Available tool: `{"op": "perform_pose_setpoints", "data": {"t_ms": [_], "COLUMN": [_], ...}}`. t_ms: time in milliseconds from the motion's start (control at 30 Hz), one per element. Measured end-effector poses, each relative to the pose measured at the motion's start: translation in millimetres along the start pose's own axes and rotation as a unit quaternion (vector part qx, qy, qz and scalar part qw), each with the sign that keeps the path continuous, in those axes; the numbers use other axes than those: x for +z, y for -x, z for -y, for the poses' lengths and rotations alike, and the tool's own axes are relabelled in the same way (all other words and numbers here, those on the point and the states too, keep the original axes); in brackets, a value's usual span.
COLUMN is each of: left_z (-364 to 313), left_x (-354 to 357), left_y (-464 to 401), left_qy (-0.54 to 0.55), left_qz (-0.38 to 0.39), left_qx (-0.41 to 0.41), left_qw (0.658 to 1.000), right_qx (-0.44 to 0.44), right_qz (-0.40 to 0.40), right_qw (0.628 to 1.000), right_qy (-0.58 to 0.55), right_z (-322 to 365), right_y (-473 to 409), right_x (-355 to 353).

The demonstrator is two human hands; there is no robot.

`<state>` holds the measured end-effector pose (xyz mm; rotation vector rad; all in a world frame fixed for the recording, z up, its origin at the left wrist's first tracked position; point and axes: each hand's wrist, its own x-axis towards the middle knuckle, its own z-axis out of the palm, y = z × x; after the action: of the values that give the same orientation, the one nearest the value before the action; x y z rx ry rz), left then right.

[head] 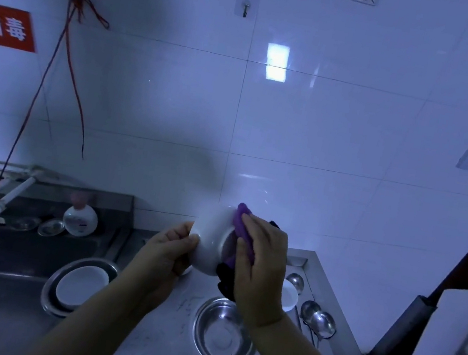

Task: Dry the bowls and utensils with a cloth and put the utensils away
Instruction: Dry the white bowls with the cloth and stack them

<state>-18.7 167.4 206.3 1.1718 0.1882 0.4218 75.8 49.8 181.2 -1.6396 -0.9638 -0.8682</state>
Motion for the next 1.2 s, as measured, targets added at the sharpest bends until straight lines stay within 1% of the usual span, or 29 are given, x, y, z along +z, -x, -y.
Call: {"op": "perform_pose_setpoints", "data": {"t_ms": [133, 167, 233, 300, 367, 433, 500, 600, 667, 867, 933, 1000, 1067, 1100, 1200], "left_z": [-2, -4, -7, -10, -10, -10, -6, -2, -2, -11, -10, -8, -4, -2, 3], "left_x": [5, 4, 2, -2, -5, -5, -2, 3, 4, -2, -3, 0, 7, 11, 18], "left_y": [-4, -6, -8, -10, -11, -10, -10, -10, -12, -14, -13, -12, -10, -10, -9], "left_qy": [0.040, 0.053, 0.071, 0.093, 0.109, 0.096, 0.076, 0.078, 0.074, 0.069, 0.072, 0.080, 0.082, 0.081, 0.082], "left_qz": [-0.021, -0.029, -0.042, -0.049, -0.057, -0.052, -0.041, -0.030, -0.036, -0.068, -0.063, -0.054, -0.038, -0.028, -0.013], "left_qx": [-0.023, -0.030, -0.041, -0.044, -0.038, -0.035, -0.040, -0.047, -0.045, -0.034, -0.032, -0.026, -0.022, -0.024, -0.050], "left_qw": [0.999, 0.998, 0.996, 0.993, 0.992, 0.993, 0.995, 0.995, 0.996, 0.995, 0.995, 0.995, 0.996, 0.996, 0.995], "right_qx": [-0.173, -0.197, -0.219, -0.210, -0.153, -0.095, -0.076, -0.068, -0.077, -0.151, -0.134, -0.089, -0.066, -0.064, -0.060], "right_qz": [0.032, 0.038, 0.052, 0.062, 0.049, 0.031, 0.024, 0.020, 0.027, 0.113, 0.115, 0.073, 0.033, 0.030, 0.067], "right_qw": [0.983, 0.978, 0.973, 0.975, 0.987, 0.995, 0.997, 0.997, 0.997, 0.982, 0.984, 0.993, 0.997, 0.998, 0.996], "right_qy": [0.058, 0.060, 0.058, 0.041, 0.009, -0.004, 0.008, 0.013, 0.017, 0.018, 0.020, 0.011, 0.005, 0.005, 0.018], "right_z": [-1, -1, -4, -12, -20, -26, -25, -17, -11, -21, -27, -26, -18, -12, 1], "right_y": [11, 15, 24, 29, 28, 20, 9, -4, -3, 18, 11, -2, -14, -17, -14], "right_x": [3, 4, 4, 1, -5, -9, -10, -7, -4, -8, -13, -15, -11, -7, 3]}}
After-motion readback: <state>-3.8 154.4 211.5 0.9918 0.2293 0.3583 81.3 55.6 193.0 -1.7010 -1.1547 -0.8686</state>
